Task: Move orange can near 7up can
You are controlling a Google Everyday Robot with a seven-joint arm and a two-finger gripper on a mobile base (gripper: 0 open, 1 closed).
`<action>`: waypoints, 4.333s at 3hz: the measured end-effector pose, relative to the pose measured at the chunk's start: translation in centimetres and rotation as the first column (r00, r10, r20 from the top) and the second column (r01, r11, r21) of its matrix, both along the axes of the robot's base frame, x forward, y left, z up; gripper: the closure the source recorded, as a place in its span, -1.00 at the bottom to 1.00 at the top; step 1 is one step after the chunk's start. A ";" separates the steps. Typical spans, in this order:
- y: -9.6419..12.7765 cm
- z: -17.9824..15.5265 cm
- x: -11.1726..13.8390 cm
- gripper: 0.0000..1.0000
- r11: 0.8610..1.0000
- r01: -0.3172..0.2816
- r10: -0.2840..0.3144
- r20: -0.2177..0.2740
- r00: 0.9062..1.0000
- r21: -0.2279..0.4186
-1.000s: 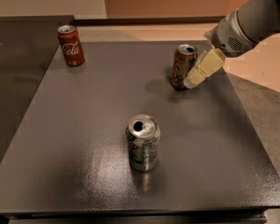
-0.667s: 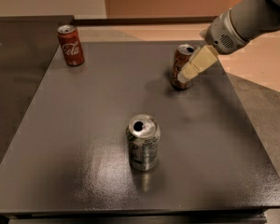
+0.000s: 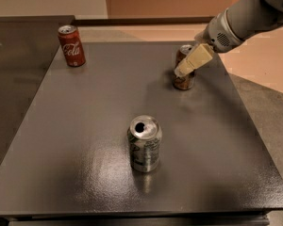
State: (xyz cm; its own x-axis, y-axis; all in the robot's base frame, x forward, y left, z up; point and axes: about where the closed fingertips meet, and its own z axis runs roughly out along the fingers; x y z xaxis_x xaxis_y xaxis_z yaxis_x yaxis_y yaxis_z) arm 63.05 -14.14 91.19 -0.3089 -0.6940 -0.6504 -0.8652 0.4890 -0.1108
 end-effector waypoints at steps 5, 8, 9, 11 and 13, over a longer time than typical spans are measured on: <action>1.1 5.0 -7.9 1.00 0.958 -0.266 0.271 -0.039 0.962 0.112; 3.0 4.7 -15.5 1.00 0.871 -0.482 0.485 -0.007 0.875 0.097; 3.2 3.8 -17.4 1.00 0.846 -0.527 0.529 -0.009 0.849 0.086; 3.6 3.5 -17.7 1.00 0.834 -0.547 0.550 -0.025 0.835 0.079; 4.5 2.7 -19.6 1.00 0.806 -0.586 0.591 -0.046 0.805 0.082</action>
Offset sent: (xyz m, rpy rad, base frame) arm -0.0174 -0.0121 0.0118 0.0541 0.0295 0.0595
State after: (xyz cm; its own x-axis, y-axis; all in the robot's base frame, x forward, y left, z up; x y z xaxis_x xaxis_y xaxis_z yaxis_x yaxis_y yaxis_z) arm 43.49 -9.69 93.87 0.1027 -0.7165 -0.6900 -0.9931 -0.1129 -0.0305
